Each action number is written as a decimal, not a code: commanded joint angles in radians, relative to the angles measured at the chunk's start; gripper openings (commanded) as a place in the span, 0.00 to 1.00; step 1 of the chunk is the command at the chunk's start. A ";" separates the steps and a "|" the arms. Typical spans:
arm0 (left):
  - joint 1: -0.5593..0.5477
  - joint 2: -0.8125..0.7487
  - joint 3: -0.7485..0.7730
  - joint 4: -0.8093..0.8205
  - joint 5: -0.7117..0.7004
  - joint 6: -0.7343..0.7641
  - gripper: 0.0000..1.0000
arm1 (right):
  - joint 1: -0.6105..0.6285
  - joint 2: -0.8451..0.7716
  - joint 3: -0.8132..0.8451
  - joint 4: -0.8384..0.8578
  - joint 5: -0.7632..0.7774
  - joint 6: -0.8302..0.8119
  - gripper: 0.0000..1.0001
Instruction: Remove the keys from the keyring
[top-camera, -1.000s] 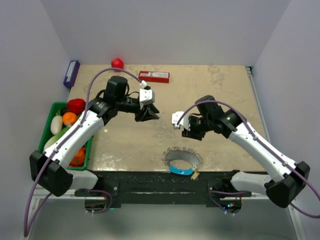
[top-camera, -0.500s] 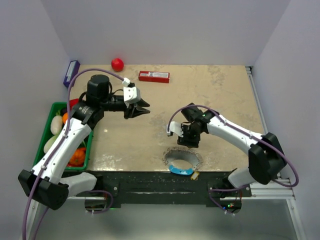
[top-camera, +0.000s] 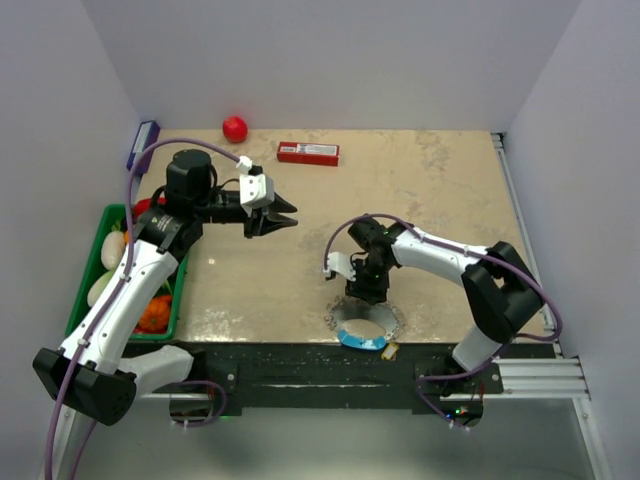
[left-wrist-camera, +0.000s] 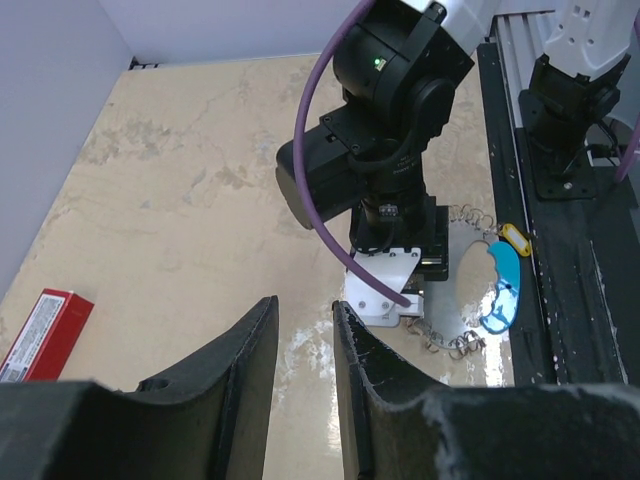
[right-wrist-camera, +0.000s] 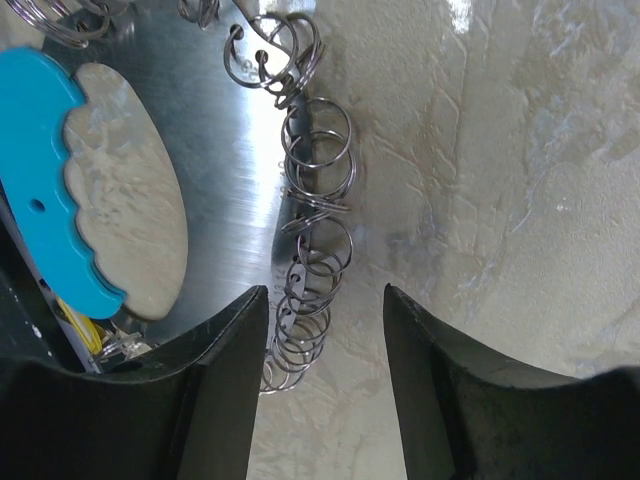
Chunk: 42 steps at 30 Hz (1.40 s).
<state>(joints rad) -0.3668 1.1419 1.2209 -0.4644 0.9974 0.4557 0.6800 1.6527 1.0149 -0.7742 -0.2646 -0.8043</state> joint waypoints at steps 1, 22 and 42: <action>0.006 -0.011 -0.001 0.038 0.029 -0.011 0.34 | 0.004 0.008 0.034 0.032 -0.048 0.027 0.50; 0.006 -0.018 0.000 0.036 0.046 -0.014 0.33 | 0.004 0.076 0.123 -0.036 -0.104 0.036 0.00; -0.021 -0.027 0.026 -0.037 -0.006 0.087 0.28 | 0.004 -0.109 0.376 -0.100 -0.124 0.172 0.00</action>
<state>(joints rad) -0.3805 1.1393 1.2209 -0.4999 1.0180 0.5049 0.6807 1.6138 1.3167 -0.8623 -0.3614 -0.6788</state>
